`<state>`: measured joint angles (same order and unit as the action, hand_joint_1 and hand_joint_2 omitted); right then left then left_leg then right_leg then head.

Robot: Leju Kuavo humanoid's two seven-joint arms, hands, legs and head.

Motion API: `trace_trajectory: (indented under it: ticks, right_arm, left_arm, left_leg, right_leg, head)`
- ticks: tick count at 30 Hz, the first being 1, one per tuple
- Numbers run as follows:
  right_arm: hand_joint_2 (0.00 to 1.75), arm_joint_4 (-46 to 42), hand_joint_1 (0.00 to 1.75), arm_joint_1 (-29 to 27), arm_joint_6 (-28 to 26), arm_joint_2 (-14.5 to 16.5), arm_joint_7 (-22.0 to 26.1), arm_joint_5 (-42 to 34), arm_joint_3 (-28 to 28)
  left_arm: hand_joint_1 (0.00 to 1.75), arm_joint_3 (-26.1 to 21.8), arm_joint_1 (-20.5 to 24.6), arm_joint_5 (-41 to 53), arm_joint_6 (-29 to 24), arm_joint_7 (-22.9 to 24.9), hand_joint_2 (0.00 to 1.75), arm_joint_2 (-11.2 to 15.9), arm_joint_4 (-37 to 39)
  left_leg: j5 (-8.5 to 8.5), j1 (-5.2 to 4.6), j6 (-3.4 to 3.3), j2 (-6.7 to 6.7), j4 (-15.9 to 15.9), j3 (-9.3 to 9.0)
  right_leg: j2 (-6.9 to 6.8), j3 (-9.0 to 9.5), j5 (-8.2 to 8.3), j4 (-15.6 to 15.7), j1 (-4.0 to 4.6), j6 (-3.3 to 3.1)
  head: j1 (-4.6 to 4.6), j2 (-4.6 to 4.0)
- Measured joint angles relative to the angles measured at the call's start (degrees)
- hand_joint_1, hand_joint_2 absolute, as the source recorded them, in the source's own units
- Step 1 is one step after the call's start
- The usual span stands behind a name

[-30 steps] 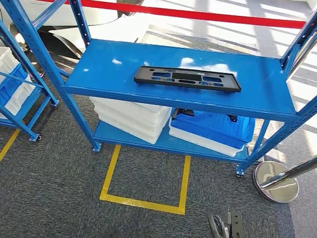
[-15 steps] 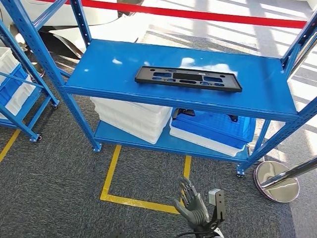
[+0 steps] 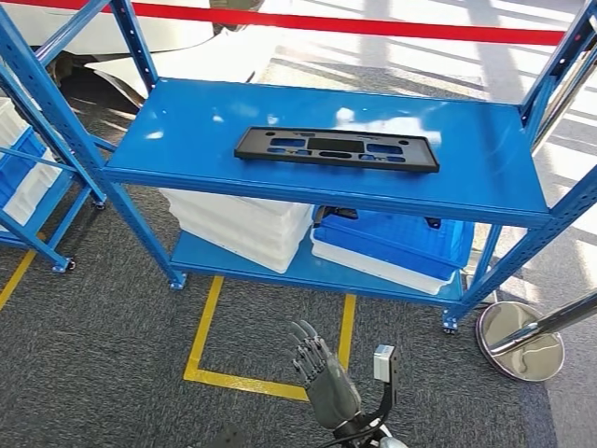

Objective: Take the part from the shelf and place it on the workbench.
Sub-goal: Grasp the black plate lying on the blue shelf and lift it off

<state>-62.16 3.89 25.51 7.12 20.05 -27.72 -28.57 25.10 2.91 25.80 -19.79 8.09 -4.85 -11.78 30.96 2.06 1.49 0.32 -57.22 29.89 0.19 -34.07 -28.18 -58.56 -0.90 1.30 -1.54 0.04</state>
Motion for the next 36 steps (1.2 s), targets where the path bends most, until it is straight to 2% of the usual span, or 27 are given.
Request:
trace_trajectory:
  ticks: [2,3,5,6,7,8,9,11,12,13,15,17,19,21,22,23,26,30,32,33,34,36]
  right_arm:
    - [0.0,-1.7,0.0,0.3,1.5,-0.4,-0.5,-2.0,-2.5]
    - [0.0,-2.5,0.0,0.5,2.4,-0.6,-0.7,-2.9,-3.7]
    - [0.0,-3.9,0.0,1.3,4.2,-1.1,-1.0,-4.5,-6.1]
    - [0.0,-4.4,0.0,1.7,5.1,-1.3,-1.1,-5.1,-7.3]
    - [0.0,-5.0,0.0,2.2,6.1,-1.6,-1.1,-5.6,-8.4]
    - [0.0,-5.5,0.0,2.6,7.1,-1.9,-1.1,-5.9,-9.5]
    - [0.0,-6.0,0.0,3.0,8.0,-2.0,-1.0,-6.0,-10.3]
    - [0.0,-7.0,0.0,3.8,9.4,-2.2,-0.7,-6.1,-11.7]
    - [0.0,-7.5,0.0,4.2,9.9,-2.3,-0.6,-6.1,-12.5]
    - [0.0,-8.0,0.0,4.6,10.5,-2.4,-0.4,-6.0,-13.2]
    - [0.0,-8.9,0.0,5.3,11.4,-2.5,0.0,-5.7,-14.5]
    - [0.0,-9.9,0.0,6.0,12.2,-2.7,0.7,-5.1,-15.6]
    - [0.0,-10.5,0.0,6.6,12.8,-2.9,1.2,-4.5,-16.8]
    - [0.0,-10.8,0.0,6.8,12.9,-3.1,1.6,-4.2,-17.5]
    - [0.0,-10.9,0.0,6.9,12.9,-3.2,1.8,-4.0,-17.8]
    - [0.0,-11.0,0.0,6.9,12.9,-3.3,2.0,-3.7,-18.0]
    - [0.0,-11.3,0.0,7.0,12.9,-3.5,2.4,-3.3,-18.4]
    - [0.0,-11.3,0.0,7.1,12.9,-3.5,2.4,-3.2,-18.5]
    - [0.0,-11.6,0.0,7.2,12.9,-3.5,2.6,-3.0,-18.6]
    - [0.0,-12.1,0.0,7.3,12.9,-3.5,2.9,-2.6,-18.9]
    - [0.0,-13.3,0.0,7.5,12.8,-3.6,3.5,-1.9,-19.3]
    - [0.0,-15.7,0.0,7.8,12.6,-3.8,4.8,-0.4,-20.0]
  left_arm:
    - [0.0,0.3,0.2,0.0,-0.8,0.1,0.0,-0.1,0.1]
    - [0.0,0.4,0.3,0.0,-1.0,0.3,0.0,-0.2,0.2]
    - [0.0,0.6,0.4,0.0,-1.2,0.7,0.0,-0.2,0.5]
    - [0.0,0.7,0.3,0.0,-1.0,0.9,0.0,-0.2,0.6]
    - [0.0,0.7,0.3,0.0,-0.8,1.1,0.0,-0.2,0.7]
    - [0.0,0.8,0.3,0.0,-0.5,1.3,0.0,-0.2,0.8]
    - [0.0,0.8,0.3,0.0,-0.1,1.3,0.0,-0.2,0.8]
    - [0.0,0.8,0.3,0.0,0.5,1.4,0.0,-0.2,1.0]
    - [0.0,0.8,0.4,0.0,0.8,1.4,0.0,-0.2,1.1]
    - [0.0,0.8,0.5,0.0,1.1,1.4,0.0,-0.2,1.1]
    - [0.0,0.8,0.5,0.0,1.6,1.5,0.0,-0.2,1.3]
    - [0.0,0.8,0.5,-0.1,2.1,1.6,0.0,-0.2,1.3]
    - [0.0,0.9,0.7,-0.1,2.5,1.3,0.0,-0.3,1.3]
    - [0.0,0.9,0.9,-0.1,2.6,1.1,0.0,-0.3,1.3]
    - [0.0,0.9,0.9,-0.1,2.8,1.0,0.0,-0.3,1.3]
    - [0.0,0.9,0.9,-0.1,2.9,0.8,0.0,-0.3,1.3]
    - [0.0,0.9,0.9,-0.1,3.0,0.6,0.0,-0.3,1.3]
    - [0.0,0.9,0.9,-0.1,3.1,0.5,0.0,-0.3,1.3]
    - [0.0,0.9,0.9,-0.1,3.3,0.3,0.0,-0.3,1.3]
    - [0.0,0.9,0.9,0.0,3.5,0.2,0.0,-0.4,1.3]
    - [0.0,0.9,0.9,0.0,3.9,0.0,0.0,-0.4,1.3]
    - [0.0,0.9,0.8,0.0,4.5,-0.4,0.0,-0.4,1.4]
  left_leg:
    - [1.23,0.12,0.36,0.08,-1.4,0.57]
    - [2.66,0.08,0.36,0.07,-3.9,1.78]
    - [6.05,-0.21,0.09,0.04,-12.0,5.9]
    - [7.06,-0.36,-0.04,0.04,-15.7,7.98]
    - [7.02,-0.5,-0.22,0.03,-17.7,9.33]
    - [5.79,-0.65,-0.46,0.03,-17.4,9.67]
    - [3.55,-0.81,-0.79,0.03,-14.9,8.96]
    - [-1.09,-1.15,-1.51,-0.05,-7.5,6.24]
    - [-2.21,-1.3,-1.75,-0.11,-4.7,5.16]
    - [-2.48,-1.43,-1.88,-0.18,-3.3,4.65]
    - [-2.04,-1.5,-1.95,-0.31,-2.5,4.45]
    - [-2.07,-1.23,-2.19,-0.36,-2.2,4.24]
    - [-2.06,-0.96,-2.51,-0.3,-2.0,3.99]
    - [-1.95,-0.92,-2.7,-0.28,-2.0,3.93]
    - [-1.91,-0.92,-2.73,-0.28,-2.0,3.89]
    - [-1.84,-0.92,-2.74,-0.31,-2.0,3.81]
    - [-1.74,-0.89,-2.7,-0.39,-2.0,3.62]
    - [-1.71,-0.89,-2.68,-0.41,-2.0,3.58]
    - [-1.48,-0.86,-2.49,-0.46,-2.0,3.25]
    - [-1.36,-0.89,-2.17,-0.47,-1.9,3.13]
    - [-0.22,-0.92,-1.65,-0.47,-3.2,3.54]
    - [3.34,-0.99,-0.71,-0.46,-9.2,6.25]
  right_leg:
    - [0.06,0.14,-0.08,0.2,-0.02,-0.99]
    - [0.02,0.26,-0.13,0.3,0.01,-1.45]
    - [0.01,0.41,-0.37,0.3,0.34,-2.11]
    - [0.07,0.54,-0.49,0.3,0.54,-2.32]
    - [0.19,0.72,-0.62,0.3,0.73,-2.49]
    - [0.35,0.98,-0.79,0.3,0.88,-2.61]
    - [0.51,1.36,-1.01,0.2,1.01,-2.65]
    - [0.74,1.99,-1.54,0.2,1.27,-2.48]
    - [0.82,2.04,-1.72,0.1,1.37,-2.29]
    - [0.87,1.91,-1.81,0.0,1.43,-2.09]
    - [0.9,1.67,-1.82,-0.1,1.43,-1.63]
    - [0.77,1.46,-2.64,-0.9,1.4,-0.99]
    - [0.6,-0.63,-5.29,-5.6,1.19,-0.27]
    - [0.51,-4.57,-8.26,-13.2,0.83,0.29]
    - [0.48,-6.02,-8.63,-15.6,0.69,0.46]
    - [0.46,-6.55,-7.94,-16.0,0.57,0.56]
    - [0.43,-5.72,-5.28,-13.3,0.46,0.61]
    - [0.43,-5.44,-4.86,-12.6,0.46,0.6]
    - [0.28,-2.96,-2.05,-7.0,0.47,0.38]
    - [0.23,-1.66,-0.98,-4.0,0.6,0.08]
    - [0.13,-0.31,0.06,-0.9,0.61,-0.61]
    - [0.07,0.3,-0.16,0.4,0.67,-1.84]
  head:
    - [-0.02,-0.01]
    - [-0.04,-0.01]
    - [-0.04,-0.01]
    - [-0.04,0.0]
    - [-0.02,-0.01]
    - [-0.03,0.0]
    - [-0.03,0.0]
    - [0.03,0.0]
    - [0.04,-0.01]
    - [0.06,-0.01]
    - [0.06,0.0]
    - [0.11,0.0]
    - [0.17,-0.01]
    - [0.19,-0.01]
    - [0.18,-0.01]
    - [0.18,-0.01]
    - [0.19,0.01]
    - [0.18,-0.01]
    - [0.19,-0.01]
    - [0.14,-0.01]
    - [0.09,-0.01]
    - [0.01,-0.01]
